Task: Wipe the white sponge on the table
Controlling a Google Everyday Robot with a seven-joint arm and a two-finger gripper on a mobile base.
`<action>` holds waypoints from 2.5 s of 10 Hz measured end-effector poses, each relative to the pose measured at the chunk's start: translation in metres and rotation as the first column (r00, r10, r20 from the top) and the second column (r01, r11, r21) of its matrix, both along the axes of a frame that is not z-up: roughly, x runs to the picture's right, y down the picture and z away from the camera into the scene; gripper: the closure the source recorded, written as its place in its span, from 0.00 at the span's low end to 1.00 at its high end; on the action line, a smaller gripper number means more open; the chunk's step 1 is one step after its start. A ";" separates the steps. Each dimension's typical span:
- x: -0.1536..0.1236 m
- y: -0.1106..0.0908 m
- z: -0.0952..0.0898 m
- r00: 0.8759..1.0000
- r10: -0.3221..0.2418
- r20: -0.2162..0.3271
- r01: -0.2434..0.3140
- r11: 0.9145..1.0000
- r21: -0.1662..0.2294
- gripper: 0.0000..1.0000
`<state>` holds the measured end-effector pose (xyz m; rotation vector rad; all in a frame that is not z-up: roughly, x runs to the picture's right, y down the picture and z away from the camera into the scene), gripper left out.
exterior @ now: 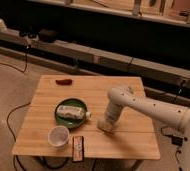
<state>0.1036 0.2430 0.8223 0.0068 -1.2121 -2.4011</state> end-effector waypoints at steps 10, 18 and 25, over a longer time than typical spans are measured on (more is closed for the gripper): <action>0.188 -0.004 0.010 0.899 0.303 -0.316 -0.291 0.953 0.085 1.00; 0.125 -0.110 0.067 0.948 0.167 -0.272 -0.139 0.983 0.119 1.00; 0.012 -0.110 0.069 0.990 -0.017 -0.140 0.031 0.995 0.095 1.00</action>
